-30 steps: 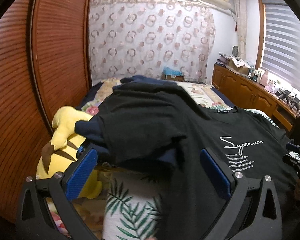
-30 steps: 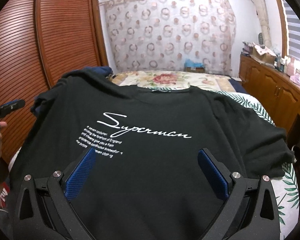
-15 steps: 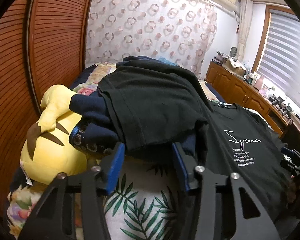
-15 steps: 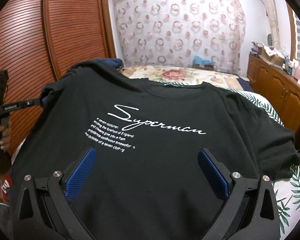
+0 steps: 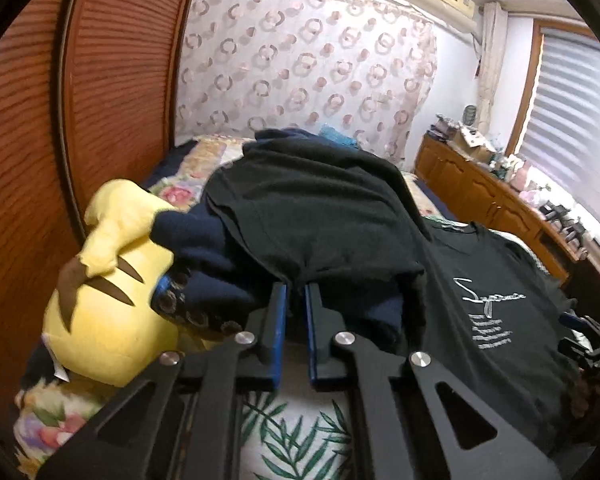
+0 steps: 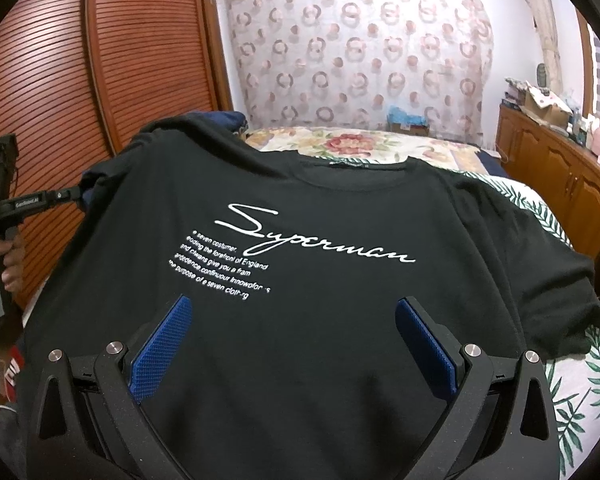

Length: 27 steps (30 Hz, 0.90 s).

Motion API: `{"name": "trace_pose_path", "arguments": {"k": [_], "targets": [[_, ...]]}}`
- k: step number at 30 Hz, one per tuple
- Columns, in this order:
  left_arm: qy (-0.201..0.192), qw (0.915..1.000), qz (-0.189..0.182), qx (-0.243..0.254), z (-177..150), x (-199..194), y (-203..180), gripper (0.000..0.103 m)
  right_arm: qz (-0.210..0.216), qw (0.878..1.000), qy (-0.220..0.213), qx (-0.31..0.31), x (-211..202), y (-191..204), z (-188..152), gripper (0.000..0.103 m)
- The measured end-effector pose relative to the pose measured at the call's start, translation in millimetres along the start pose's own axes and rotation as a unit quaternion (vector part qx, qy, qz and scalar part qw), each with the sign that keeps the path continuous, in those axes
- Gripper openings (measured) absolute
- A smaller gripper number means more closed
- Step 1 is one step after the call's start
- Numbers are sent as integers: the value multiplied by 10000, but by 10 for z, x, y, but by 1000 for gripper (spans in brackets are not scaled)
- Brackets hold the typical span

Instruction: Fold small clothes

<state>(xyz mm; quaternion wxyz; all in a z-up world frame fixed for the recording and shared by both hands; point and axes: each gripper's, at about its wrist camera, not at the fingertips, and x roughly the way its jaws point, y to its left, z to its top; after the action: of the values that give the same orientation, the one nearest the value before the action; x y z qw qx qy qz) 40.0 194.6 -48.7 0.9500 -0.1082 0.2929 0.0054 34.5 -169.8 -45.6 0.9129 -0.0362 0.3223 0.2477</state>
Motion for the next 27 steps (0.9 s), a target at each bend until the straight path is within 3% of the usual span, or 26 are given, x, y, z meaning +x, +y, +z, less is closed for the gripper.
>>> {"name": "trace_pose_path", "arguments": {"k": [10, 17, 21, 27], "targets": [[-604, 9970, -12, 480, 465, -185, -426, 3, 15, 10000, 7, 30, 5, -16, -45, 103], [-522, 9908, -407, 1183, 720, -29, -1113, 4, -29, 9999, -22, 108, -30, -98, -61, 103], [-339, 9867, -631, 1461, 619, -13, -1425, 19, -68, 9998, -45, 183, -71, -160, -72, 103], [-348, 9860, -648, 1494, 481, -251, -1486, 39, -81, 9998, -43, 190, -89, -211, -59, 103]]}}
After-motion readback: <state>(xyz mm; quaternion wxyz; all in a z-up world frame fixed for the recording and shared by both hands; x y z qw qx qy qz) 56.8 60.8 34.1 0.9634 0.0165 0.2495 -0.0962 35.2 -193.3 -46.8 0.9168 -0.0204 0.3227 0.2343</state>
